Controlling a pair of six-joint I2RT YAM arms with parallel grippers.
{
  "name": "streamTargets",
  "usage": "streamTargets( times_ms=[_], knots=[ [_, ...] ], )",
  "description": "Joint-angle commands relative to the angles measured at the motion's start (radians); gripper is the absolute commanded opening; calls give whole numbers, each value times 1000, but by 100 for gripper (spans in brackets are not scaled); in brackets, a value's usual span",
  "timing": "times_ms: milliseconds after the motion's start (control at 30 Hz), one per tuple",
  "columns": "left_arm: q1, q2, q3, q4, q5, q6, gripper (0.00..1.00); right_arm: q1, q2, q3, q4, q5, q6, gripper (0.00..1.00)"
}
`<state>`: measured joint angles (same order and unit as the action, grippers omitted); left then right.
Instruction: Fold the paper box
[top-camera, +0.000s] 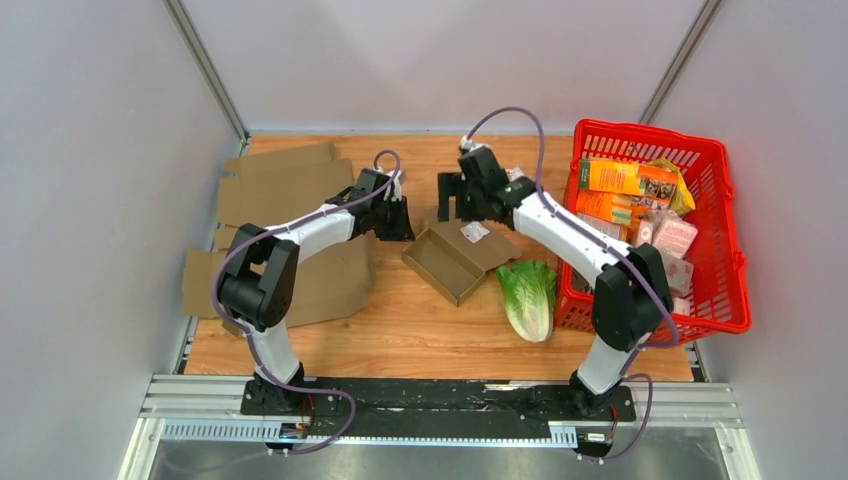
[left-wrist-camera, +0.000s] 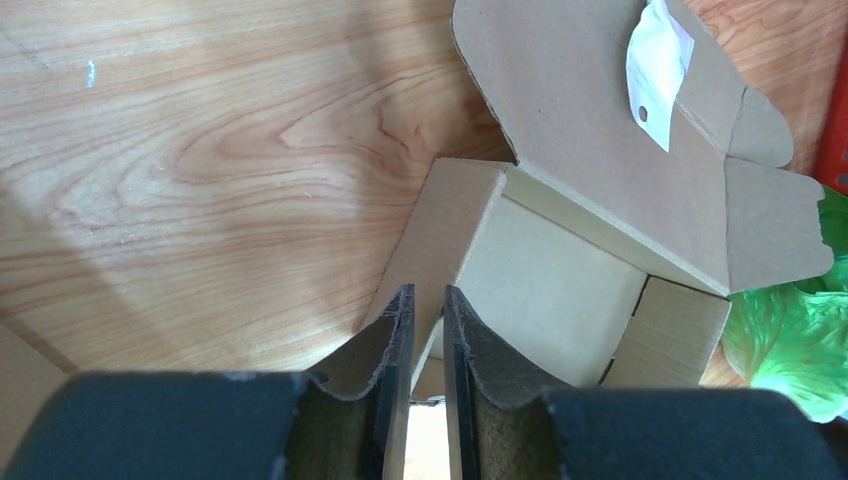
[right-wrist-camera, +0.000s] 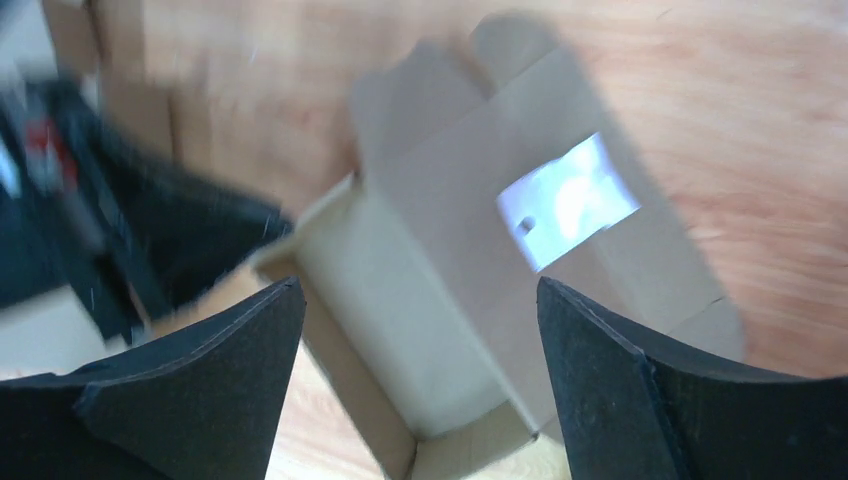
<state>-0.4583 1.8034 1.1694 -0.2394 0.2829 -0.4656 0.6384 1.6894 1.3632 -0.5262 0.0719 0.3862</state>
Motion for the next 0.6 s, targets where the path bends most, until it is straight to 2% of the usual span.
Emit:
streamTargets(
  times_ms=[0, 100, 233, 467, 567],
  knots=[
    [-10, -29, -40, -26, -14, 28, 24, -78, 136, 191, -182, 133, 135, 89],
    [-10, -38, -40, -32, -19, 28, 24, -106, 240, 278, -201, 153, 172, 88],
    [-10, -55, -43, -38, -24, 30, 23, -126, 346, 336, -218, 187, 244, 82],
    [-16, -50, -39, -40, -14, 19, 23, -129, 365, 313, -211, 252, 404, 83],
    [-23, -49, -45, -31, -16, 15, 23, -132, 363, 278, -175, 214, 436, 83]
  ],
)
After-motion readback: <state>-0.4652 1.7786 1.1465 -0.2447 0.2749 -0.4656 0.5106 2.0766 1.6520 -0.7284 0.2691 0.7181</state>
